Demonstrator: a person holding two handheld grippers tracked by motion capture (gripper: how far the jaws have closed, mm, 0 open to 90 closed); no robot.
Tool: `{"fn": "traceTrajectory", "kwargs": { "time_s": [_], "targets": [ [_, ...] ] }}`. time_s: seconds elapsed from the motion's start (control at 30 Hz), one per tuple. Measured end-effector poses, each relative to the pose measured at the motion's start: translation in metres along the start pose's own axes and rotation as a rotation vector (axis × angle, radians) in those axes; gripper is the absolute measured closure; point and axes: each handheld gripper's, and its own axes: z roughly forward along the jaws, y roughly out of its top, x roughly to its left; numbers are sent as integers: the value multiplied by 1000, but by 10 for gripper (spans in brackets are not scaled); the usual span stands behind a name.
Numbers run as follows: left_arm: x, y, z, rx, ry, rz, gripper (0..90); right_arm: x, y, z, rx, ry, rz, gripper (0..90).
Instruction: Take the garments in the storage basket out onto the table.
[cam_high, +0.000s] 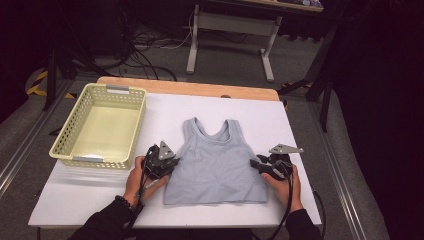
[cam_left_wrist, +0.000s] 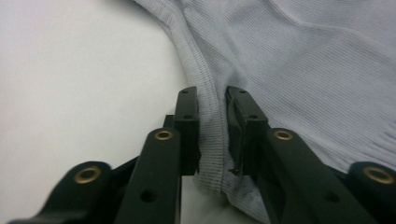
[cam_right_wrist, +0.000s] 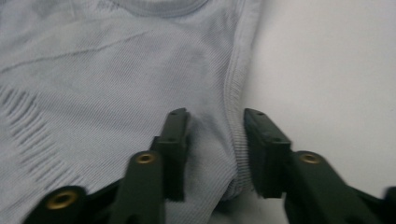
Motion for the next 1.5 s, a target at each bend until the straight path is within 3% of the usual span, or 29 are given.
{"fn": "traceTrajectory", "kwargs": {
  "time_s": [0.03,0.07,0.2,0.3,0.43,0.5,0.57,0.6,0.67,0.7,0.77,0.8,0.83,0.87,0.93,1.07,1.17,1.2,1.23,1.33,1.4,1.43,1.5],
  "targets": [
    [0,2,2,7,3,7,817,1,1,1,5,2,-12,756],
    [-1,4,2,13,9,17,821,2,1,1,4,2,-13,772],
    [0,10,4,21,53,38,828,5,4,2,-5,-21,-23,795],
    [2,20,6,18,114,76,831,5,10,2,-37,-56,-12,799],
    [16,33,7,-15,133,32,833,6,21,8,-70,-120,-2,799],
    [21,35,7,-48,113,20,830,7,23,10,-82,-131,0,769],
    [21,34,5,-43,113,13,817,7,23,9,-91,-153,-12,623],
    [20,34,3,-63,122,6,737,6,23,2,-132,-152,-8,514],
    [18,35,-1,-78,136,8,704,6,23,-1,-148,-159,-5,509],
    [17,36,-6,-101,128,11,684,8,23,-11,-192,-149,-24,555],
    [12,38,-15,-137,132,22,676,10,23,-16,-208,-149,-34,602],
    [9,39,-19,-154,121,29,693,12,22,-20,-225,-144,-53,699],
    [6,40,-24,-169,80,50,813,15,23,-27,-250,-133,-92,806],
    [3,40,-26,-173,66,67,813,15,23,-27,-250,-133,-92,806],
    [-8,39,-34,-170,3,129,898,18,23,-27,-238,-109,-109,892],
    [-26,30,-41,-131,-75,211,900,17,20,-19,-192,-93,-120,899],
    [-42,12,-43,-71,-137,275,900,11,14,-5,-117,-88,-96,899],
    [-42,12,-43,-71,-137,275,900,11,14,-5,-117,-88,-96,899],
    [-46,7,-42,-49,-163,284,900,9,12,-2,-95,-92,-87,899],
    [-54,-8,-31,25,-181,312,900,5,4,7,-35,-91,-68,899],
    [-56,-10,-25,32,-183,309,900,5,4,7,-29,-94,-76,899],
    [-55,-11,-23,7,-190,292,900,7,5,8,-21,-102,-87,899],
    [-55,-9,-22,8,-195,302,900,9,6,10,-10,-117,-103,899]
  ]
}}
